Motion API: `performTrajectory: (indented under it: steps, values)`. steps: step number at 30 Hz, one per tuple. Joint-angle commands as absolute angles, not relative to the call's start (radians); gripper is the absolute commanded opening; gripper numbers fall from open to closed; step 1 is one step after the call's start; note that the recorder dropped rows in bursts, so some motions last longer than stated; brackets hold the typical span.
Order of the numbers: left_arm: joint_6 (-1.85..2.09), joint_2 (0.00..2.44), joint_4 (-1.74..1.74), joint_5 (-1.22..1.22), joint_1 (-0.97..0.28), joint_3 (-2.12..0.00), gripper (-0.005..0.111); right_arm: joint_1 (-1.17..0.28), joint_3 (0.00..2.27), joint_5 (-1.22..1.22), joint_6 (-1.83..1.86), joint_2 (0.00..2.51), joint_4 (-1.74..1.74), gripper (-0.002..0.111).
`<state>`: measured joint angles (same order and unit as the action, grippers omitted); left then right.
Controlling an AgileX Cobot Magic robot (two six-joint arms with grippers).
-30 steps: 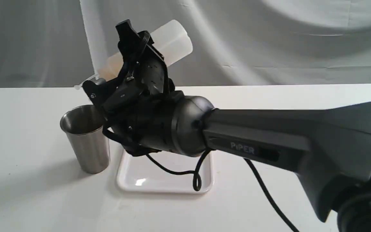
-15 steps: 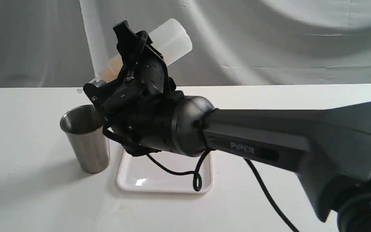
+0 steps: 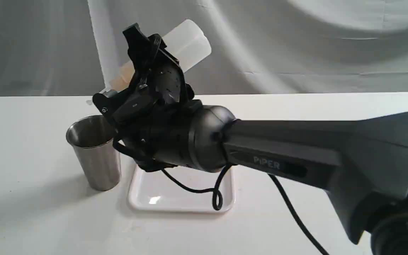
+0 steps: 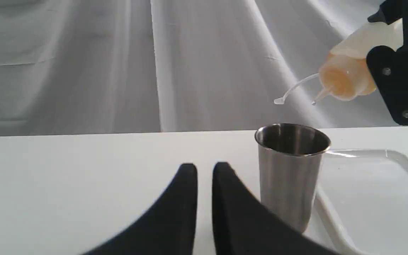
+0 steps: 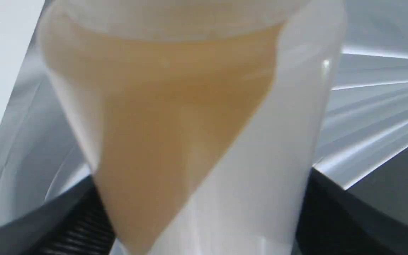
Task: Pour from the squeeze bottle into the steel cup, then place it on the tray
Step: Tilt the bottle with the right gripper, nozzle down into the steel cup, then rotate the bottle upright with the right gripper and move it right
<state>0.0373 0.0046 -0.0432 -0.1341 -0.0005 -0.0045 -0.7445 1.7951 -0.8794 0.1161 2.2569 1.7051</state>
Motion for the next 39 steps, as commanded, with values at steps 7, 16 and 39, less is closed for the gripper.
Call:
performTrajectory:
  steps: [7,16,39]
  values:
    - [0.036,0.000,-0.046,-0.133,0.000,0.000,0.008,-0.748,1.800,-0.902,0.131,2.242,1.744,0.047]
    - [0.033,0.000,-0.046,-0.133,0.000,0.000,0.008,-0.748,1.800,-0.901,0.129,2.242,1.744,0.047]
    - [0.033,0.000,-0.046,-0.133,0.000,0.000,0.008,-0.741,1.800,-0.767,-0.730,2.224,1.479,0.047]
